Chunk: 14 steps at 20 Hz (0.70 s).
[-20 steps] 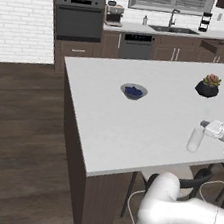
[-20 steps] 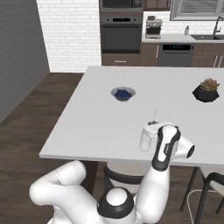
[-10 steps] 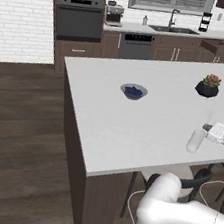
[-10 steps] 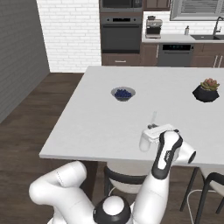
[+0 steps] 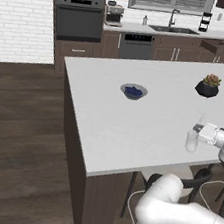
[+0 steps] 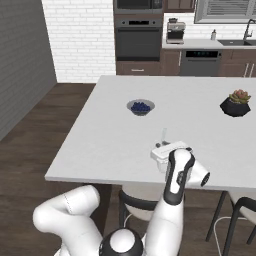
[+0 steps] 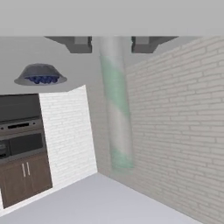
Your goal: Take a straw from the drawer in front and place it inside the glass cup on the dining counter.
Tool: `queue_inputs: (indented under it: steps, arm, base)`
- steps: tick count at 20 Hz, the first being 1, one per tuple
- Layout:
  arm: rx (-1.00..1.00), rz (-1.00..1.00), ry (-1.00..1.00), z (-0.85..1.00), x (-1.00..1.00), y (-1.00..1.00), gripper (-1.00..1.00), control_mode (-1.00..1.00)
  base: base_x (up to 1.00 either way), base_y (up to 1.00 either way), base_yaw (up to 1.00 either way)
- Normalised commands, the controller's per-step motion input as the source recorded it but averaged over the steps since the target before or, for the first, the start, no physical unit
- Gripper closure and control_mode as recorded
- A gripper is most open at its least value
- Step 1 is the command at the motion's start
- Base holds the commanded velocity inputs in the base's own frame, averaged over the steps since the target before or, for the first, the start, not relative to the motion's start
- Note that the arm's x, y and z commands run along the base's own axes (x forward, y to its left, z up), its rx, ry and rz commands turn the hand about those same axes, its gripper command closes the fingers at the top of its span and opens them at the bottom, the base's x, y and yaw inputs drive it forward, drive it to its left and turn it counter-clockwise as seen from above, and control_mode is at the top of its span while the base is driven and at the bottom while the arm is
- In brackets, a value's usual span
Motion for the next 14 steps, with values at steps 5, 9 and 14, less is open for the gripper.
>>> queue_inputs:
  steps: [5,9,14]
  arm:
    - [0.0,0.0,0.0,0.0,0.0,0.01,-1.0,-1.0]
    - [0.0,0.0,0.0,0.06,0.0,-0.01,-1.0,-1.0]
    - [0.0,0.0,0.0,0.24,0.01,0.0,-1.0,-1.0]
  base:
    - [0.0,0.0,0.0]
    - [0.0,0.0,0.0]
    - [0.0,0.0,0.0]
